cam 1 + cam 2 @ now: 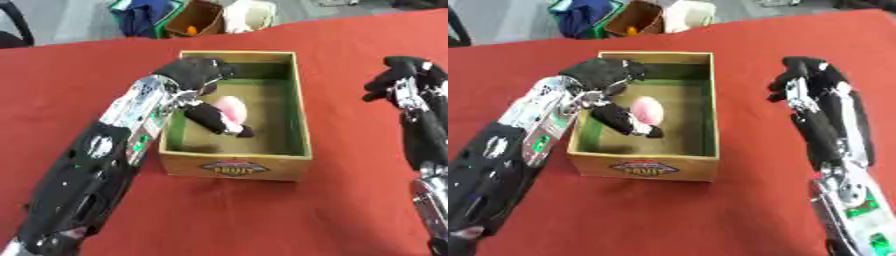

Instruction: Pick up objects on the table and place them in the box.

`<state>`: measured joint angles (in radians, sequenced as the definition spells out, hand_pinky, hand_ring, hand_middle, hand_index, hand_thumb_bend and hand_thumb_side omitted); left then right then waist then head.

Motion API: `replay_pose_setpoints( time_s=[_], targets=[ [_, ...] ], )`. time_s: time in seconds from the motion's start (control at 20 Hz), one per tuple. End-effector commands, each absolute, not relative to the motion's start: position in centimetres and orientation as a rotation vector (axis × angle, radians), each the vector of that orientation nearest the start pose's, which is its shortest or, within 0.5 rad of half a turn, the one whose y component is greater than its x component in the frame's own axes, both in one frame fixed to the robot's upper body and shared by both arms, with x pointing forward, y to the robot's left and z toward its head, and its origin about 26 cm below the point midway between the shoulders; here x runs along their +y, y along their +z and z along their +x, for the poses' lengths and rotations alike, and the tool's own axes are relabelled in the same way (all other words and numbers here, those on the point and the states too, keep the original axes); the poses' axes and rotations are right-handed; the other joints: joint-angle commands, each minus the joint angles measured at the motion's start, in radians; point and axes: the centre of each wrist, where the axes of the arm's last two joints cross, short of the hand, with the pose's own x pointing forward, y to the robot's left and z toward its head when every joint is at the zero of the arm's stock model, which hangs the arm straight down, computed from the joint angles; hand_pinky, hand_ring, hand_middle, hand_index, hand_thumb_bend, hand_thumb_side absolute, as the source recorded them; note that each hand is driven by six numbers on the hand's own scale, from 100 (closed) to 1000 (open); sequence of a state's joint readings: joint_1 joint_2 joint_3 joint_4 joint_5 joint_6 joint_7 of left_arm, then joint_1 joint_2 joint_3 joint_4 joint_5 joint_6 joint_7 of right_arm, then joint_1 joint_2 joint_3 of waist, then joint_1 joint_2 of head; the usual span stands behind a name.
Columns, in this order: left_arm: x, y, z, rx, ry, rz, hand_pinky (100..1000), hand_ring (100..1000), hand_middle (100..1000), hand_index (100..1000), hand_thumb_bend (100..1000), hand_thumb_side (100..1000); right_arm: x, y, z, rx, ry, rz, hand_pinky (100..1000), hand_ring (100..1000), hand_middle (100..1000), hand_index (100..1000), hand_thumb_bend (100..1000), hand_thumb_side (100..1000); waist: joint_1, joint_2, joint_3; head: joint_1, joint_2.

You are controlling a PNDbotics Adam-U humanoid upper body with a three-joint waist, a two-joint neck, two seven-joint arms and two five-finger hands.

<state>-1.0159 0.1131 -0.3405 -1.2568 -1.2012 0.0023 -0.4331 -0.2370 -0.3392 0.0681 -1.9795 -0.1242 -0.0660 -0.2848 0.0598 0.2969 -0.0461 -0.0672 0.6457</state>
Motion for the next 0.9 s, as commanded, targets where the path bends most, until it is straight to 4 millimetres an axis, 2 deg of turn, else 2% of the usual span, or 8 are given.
replay_pose_setpoints(
  time_s=[0.05,0.15,0.3,0.4,0.5,0.55,0.8,0.9],
  targets=[
    [7.0,26.3,41.7,-1.798,-1.57,1.119,490,733,744,960,1000,939,-25.3,18.1,29.3,-2.294,0.051,-0.129,498,549,495,684,100,493,-0.004,-0.019,0.003,0.008,-0.002],
    [7.4,27.2,41.1,-1.903,-1.437,1.126,487,705,705,918,1000,996,-25.3,18.2,29.3,-2.295,0.049,-0.127,498,549,496,684,100,493,-0.004,-0.021,0.004,0.014,-0.002],
    [9.0,29.1,39.9,-2.089,-1.112,1.105,491,654,630,811,972,983,-25.3,18.3,29.4,-2.302,0.045,-0.123,498,549,496,684,100,492,-0.005,-0.025,0.01,0.027,0.009],
    [11.0,30.4,38.8,-2.22,-0.82,1.045,498,629,601,753,849,967,-25.4,18.4,29.4,-2.306,0.041,-0.124,498,549,497,684,100,492,-0.005,-0.03,0.02,0.031,0.019],
    [13.2,31.1,37.6,-2.312,-0.544,0.973,490,602,573,721,619,992,-25.5,18.4,29.4,-2.309,0.038,-0.126,499,550,498,684,100,493,-0.004,-0.036,0.032,0.031,0.029],
    [14.4,31.3,37.1,-2.341,-0.413,0.945,480,593,567,711,545,998,-25.6,18.5,29.4,-2.312,0.036,-0.127,499,550,498,684,100,492,-0.005,-0.039,0.04,0.029,0.034],
    [19.6,31.5,33.8,-2.437,0.077,0.853,456,568,550,700,360,966,-26.0,18.7,29.4,-2.328,0.025,-0.132,501,551,501,686,100,494,-0.012,-0.054,0.075,0.012,0.05],
    [21.3,31.4,32.3,-2.474,0.231,0.844,453,562,546,695,317,951,-26.1,18.8,29.4,-2.337,0.023,-0.132,501,552,502,686,100,495,-0.014,-0.058,0.087,0.007,0.055]
  ],
)
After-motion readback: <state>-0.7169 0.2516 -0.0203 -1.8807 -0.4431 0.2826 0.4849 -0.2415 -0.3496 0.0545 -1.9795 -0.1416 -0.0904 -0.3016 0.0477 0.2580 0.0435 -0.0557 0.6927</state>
